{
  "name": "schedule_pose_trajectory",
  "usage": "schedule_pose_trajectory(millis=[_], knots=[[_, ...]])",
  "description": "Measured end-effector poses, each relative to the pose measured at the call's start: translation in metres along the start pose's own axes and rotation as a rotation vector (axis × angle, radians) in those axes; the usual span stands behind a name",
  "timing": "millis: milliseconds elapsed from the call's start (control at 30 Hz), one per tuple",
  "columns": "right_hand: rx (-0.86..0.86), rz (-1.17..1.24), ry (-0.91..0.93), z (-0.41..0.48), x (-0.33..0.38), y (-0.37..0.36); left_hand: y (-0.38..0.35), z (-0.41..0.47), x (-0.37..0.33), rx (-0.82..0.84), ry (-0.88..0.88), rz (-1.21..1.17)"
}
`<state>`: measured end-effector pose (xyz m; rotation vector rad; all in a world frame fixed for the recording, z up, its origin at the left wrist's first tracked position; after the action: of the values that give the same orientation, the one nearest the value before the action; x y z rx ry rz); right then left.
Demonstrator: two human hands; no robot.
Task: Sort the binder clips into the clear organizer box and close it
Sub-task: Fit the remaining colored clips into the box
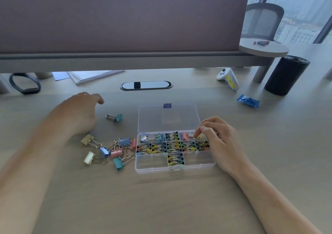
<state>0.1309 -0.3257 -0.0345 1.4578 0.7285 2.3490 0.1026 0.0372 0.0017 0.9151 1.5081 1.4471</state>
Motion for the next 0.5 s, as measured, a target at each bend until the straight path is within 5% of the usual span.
schedule_pose_trajectory(millis=[167, 500], knots=[[-0.005, -0.004, 0.01, 0.0, 0.003, 0.001, -0.018, -0.008, 0.015, 0.216, 0.035, 0.114], [0.005, -0.015, 0.0, -0.001, 0.005, 0.002, -0.007, -0.014, -0.016, 0.127, -0.119, -0.095]])
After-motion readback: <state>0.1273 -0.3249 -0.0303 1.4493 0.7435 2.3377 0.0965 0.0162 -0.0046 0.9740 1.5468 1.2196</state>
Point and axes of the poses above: each hand's wrist, its own z-axis towards the middle knuckle, its own y-axis out of the back of the hand, x = y × z, the point moved 9 cm from there along z, towards the middle knuckle, and after that the axes turned 5 degrees about y, right-handed, at the moved point
